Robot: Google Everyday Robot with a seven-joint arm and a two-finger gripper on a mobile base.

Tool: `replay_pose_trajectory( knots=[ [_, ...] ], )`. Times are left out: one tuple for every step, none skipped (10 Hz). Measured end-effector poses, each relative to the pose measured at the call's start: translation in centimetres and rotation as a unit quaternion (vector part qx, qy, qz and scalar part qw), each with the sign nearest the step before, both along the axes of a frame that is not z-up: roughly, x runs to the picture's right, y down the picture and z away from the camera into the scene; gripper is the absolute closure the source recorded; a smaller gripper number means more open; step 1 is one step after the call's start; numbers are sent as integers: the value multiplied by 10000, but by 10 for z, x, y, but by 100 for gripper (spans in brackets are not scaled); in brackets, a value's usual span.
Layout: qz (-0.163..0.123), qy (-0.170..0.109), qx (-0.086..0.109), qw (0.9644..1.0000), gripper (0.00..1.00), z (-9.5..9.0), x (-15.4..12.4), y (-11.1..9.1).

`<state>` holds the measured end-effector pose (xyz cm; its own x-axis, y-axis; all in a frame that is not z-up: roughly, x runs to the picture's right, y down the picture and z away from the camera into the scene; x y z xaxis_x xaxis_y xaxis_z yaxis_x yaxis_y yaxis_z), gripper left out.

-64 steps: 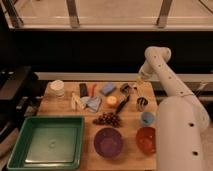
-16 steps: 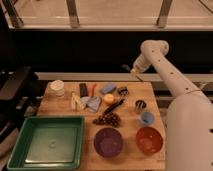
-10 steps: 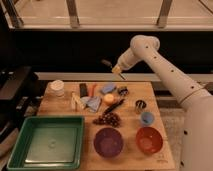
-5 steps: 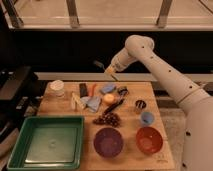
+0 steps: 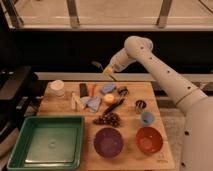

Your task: Place fork in paper cup

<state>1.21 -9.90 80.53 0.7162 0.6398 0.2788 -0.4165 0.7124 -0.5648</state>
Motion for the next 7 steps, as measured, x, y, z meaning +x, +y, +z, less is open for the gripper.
replay_pose_trajectory(
  knots=[
    [-42, -168, 82, 9998, 100, 3, -18, -2],
    [-70, -308, 132, 9994, 100, 5, -34, -3],
    [-76, -591, 219, 9980, 100, 8, -66, -7],
    [-69, -752, 270, 9968, 100, 9, -84, -9],
    [-63, -990, 340, 9945, 100, 9, -110, -13],
    [-40, -1233, 407, 9915, 100, 8, -136, -16],
    [-7, -1521, 465, 9873, 100, 6, -166, -19]
  ],
)
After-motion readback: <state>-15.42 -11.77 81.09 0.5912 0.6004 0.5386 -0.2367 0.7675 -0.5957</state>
